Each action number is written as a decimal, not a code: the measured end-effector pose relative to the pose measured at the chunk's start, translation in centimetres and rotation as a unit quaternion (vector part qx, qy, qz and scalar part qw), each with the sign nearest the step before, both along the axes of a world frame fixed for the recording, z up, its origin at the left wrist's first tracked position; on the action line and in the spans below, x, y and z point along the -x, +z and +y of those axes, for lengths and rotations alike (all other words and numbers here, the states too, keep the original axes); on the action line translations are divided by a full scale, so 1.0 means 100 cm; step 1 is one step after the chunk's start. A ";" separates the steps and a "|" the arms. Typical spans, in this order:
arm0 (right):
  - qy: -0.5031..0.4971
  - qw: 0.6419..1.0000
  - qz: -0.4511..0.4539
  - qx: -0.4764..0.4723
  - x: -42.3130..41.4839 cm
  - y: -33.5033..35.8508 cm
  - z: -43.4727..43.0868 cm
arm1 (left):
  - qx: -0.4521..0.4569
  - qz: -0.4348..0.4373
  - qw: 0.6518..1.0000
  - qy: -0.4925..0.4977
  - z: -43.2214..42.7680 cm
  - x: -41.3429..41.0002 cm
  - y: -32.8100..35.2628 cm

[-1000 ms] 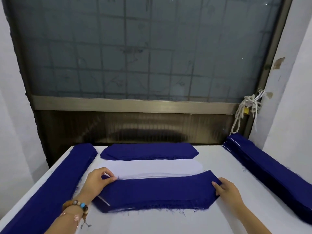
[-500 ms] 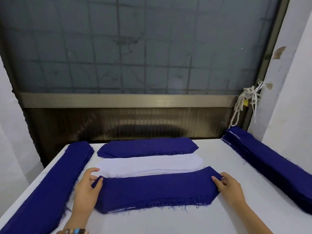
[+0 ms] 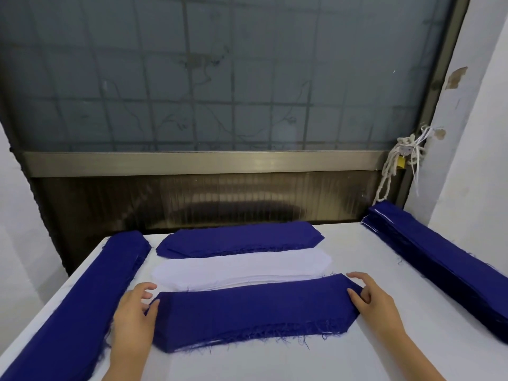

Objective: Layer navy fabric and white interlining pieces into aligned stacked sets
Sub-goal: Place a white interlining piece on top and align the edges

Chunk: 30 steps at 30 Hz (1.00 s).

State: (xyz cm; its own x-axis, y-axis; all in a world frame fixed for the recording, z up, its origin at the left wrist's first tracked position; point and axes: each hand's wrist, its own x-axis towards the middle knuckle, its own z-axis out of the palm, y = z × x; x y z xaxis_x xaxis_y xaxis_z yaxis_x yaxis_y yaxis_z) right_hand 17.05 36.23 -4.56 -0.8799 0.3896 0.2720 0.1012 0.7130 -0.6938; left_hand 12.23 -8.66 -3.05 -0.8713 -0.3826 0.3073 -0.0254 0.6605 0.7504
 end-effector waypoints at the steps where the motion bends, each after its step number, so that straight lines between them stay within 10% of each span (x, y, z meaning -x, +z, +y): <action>1: 0.005 1.000 0.002 -0.010 0.000 0.000 -0.001 | 0.002 0.002 1.000 0.002 0.000 0.000 -0.001; 10: 0.007 1.000 0.020 -0.005 -0.002 0.003 -0.006 | 0.043 0.026 0.999 0.012 -0.002 -0.002 0.000; 15: 0.017 0.981 0.063 -0.181 -0.007 0.007 -0.014 | 0.083 0.077 0.981 -0.157 0.011 -0.011 0.003; 30: 0.064 0.951 0.010 -0.303 0.038 0.029 -0.034 | 0.200 -0.041 0.962 -0.179 0.029 0.021 0.025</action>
